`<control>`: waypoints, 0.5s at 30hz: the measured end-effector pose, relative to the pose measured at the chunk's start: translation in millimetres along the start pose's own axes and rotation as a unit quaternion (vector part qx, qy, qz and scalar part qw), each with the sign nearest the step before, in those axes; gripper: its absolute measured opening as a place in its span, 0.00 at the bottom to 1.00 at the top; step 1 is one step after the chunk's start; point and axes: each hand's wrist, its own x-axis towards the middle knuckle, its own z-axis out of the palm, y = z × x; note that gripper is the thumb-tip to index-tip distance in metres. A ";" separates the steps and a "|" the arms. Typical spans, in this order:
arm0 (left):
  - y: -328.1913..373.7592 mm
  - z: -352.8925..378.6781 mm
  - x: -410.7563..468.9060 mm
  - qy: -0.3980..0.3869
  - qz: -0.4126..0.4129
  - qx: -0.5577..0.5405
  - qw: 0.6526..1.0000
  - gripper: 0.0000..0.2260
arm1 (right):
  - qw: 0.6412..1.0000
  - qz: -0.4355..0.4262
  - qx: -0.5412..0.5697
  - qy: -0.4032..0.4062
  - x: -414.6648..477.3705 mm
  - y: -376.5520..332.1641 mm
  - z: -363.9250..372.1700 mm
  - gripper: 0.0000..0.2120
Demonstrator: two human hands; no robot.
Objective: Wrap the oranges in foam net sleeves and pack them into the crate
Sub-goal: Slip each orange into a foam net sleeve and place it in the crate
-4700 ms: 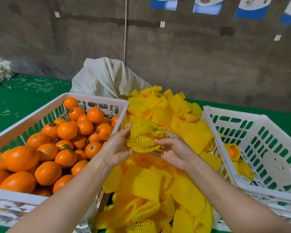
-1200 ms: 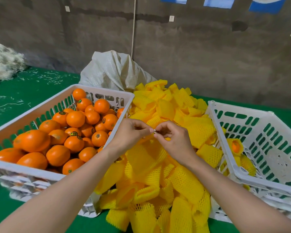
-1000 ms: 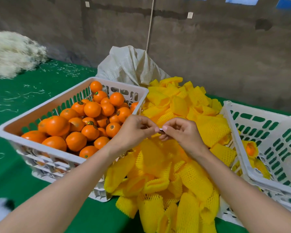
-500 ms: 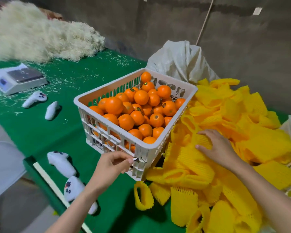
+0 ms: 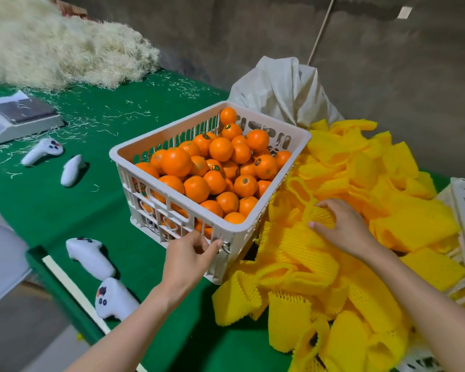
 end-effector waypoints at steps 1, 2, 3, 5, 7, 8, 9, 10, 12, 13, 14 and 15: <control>1.9 1.8 -1.4 -0.007 0.011 -0.001 1.000 0.15 | 1.000 0.001 0.000 -0.002 0.5 0.2 0.1 0.21; 4.1 3.5 -2.6 -0.010 0.019 -0.004 1.000 0.15 | 1.000 0.000 -0.001 -0.004 1.2 0.1 0.3 0.21; 7.0 5.2 -4.0 -0.009 0.023 -0.005 1.000 0.14 | 1.000 0.000 -0.001 -0.004 1.4 0.4 0.2 0.21; 10.3 6.3 -6.3 -0.004 0.014 -0.005 1.000 0.14 | 1.000 -0.004 0.002 -0.003 2.5 -0.1 1.0 0.21; 11.2 5.5 -7.0 -0.015 0.006 0.003 1.000 0.16 | 1.000 0.000 0.009 0.003 1.6 0.7 0.3 0.21; 10.2 2.2 -7.6 -0.030 0.006 0.023 0.999 0.17 | 1.000 0.001 0.012 0.007 0.9 1.5 0.3 0.21; 9.7 -2.4 -8.8 -0.045 0.013 0.054 0.997 0.19 | 1.000 0.000 0.016 0.011 0.3 2.5 0.7 0.21; 9.9 -7.6 -10.9 -0.056 0.028 0.090 0.994 0.22 | 1.000 -0.001 0.019 0.014 -0.3 3.3 1.2 0.21; 17.7 -16.0 -16.8 -0.069 0.104 0.133 0.983 0.25 | 1.000 -0.001 0.026 0.018 -0.8 4.3 1.9 0.21; 26.3 -18.8 -20.1 -0.085 0.162 0.130 0.975 0.24 | 0.999 -0.001 0.028 0.017 -0.6 4.8 2.0 0.21; 36.5 -20.2 -23.2 -0.108 0.222 0.120 0.962 0.22 | 0.999 -0.002 0.029 0.014 0.4 4.6 2.6 0.21; 48.0 -18.0 -25.8 -0.137 0.275 0.106 0.946 0.23 | 0.999 -0.003 0.030 0.012 0.9 4.8 3.0 0.21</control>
